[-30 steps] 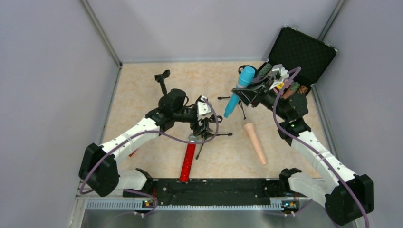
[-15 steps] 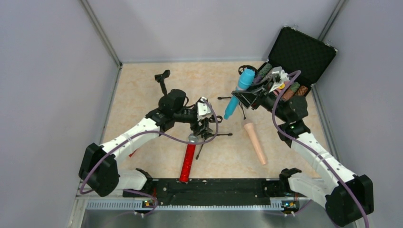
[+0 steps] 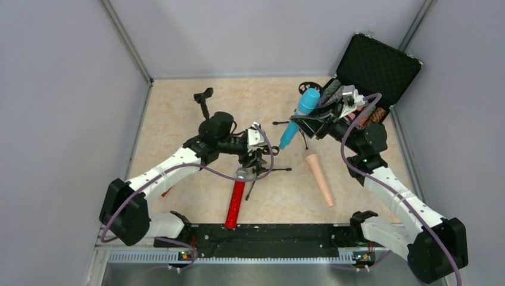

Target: Attach the microphones to the stand

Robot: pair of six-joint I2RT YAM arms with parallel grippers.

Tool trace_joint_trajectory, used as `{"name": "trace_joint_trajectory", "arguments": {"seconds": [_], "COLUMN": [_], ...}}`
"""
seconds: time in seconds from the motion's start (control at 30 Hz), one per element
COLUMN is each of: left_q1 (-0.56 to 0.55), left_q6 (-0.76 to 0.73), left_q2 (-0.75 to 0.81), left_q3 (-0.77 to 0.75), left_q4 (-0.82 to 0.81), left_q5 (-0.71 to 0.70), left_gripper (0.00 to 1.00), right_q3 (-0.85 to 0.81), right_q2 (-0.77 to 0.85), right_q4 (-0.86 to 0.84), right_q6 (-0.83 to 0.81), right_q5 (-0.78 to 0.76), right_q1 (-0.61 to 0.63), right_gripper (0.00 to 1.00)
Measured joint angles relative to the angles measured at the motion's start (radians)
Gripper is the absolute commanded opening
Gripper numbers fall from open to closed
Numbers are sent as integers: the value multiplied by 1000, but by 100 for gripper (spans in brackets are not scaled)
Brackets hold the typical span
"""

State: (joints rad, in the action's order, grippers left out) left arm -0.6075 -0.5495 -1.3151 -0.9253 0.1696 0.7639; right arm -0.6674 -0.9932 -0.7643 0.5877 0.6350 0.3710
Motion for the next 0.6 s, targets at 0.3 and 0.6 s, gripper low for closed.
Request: {"name": "trace_joint_trajectory", "arguments": {"seconds": [0.3,0.6], "left_q1": [-2,-2], "left_q6": [-5,-10], "left_q2": [-25,-25], "left_q3": [-2,-2], "left_q4": [27,29], "left_q5": [11,18], "left_gripper": [52,44], "right_q3": [0,0], "right_q2": [-3,-4], "right_q4": [-13,-4], "right_q6": [6,-12], "right_q5": [4,-22], "right_q1": [0,45], "right_gripper": [0,0]}}
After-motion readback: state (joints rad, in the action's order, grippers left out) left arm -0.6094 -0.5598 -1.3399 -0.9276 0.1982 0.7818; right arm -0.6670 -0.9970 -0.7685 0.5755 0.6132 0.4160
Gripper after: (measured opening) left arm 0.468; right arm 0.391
